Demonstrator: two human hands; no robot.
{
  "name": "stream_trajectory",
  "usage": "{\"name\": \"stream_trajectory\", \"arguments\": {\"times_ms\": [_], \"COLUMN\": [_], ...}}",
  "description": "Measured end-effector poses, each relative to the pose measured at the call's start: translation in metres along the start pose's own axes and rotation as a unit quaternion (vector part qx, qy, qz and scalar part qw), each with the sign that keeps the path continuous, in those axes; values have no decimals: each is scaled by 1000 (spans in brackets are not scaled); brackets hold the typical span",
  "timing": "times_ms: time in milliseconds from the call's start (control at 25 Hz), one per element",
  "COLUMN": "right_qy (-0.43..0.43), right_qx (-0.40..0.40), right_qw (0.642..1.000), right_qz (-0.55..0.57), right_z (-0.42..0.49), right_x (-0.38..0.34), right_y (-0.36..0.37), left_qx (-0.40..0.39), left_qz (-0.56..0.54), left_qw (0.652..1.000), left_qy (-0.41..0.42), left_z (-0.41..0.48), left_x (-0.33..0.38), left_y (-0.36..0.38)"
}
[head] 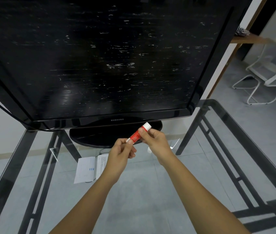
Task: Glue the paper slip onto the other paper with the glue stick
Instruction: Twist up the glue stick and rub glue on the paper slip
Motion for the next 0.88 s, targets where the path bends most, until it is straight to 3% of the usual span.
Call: {"name": "stream_trajectory", "arguments": {"times_ms": [280, 560, 720, 840, 880], "right_qy": [-4, -5, 4, 11, 10], "right_qx": [-18, -11, -8, -20, -20], "right_qw": [1000, 1000, 1000, 1000, 1000], "right_qz": [13, -7, -8, 7, 12], "right_z": [1, 1, 2, 0, -1], "right_x": [-6, -5, -5, -3, -2], "right_y": [6, 5, 8, 13, 13], "left_qx": [-4, 22, 80, 135, 131], "left_qz": [217, 221, 324, 256, 254], "left_qw": [970, 966, 917, 942, 939], "left_qy": [106, 136, 217, 171, 193], "left_z": [0, 0, -6, -9, -10], "left_x": [20, 27, 33, 33, 36], "left_y": [-3, -10, -7, -18, -19]}}
Point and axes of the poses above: each hand's wrist, its own z-axis towards the middle knuckle, its own y-axis out of the palm, x = y × z, the point moved 7 cm from there along z, towards the middle knuckle
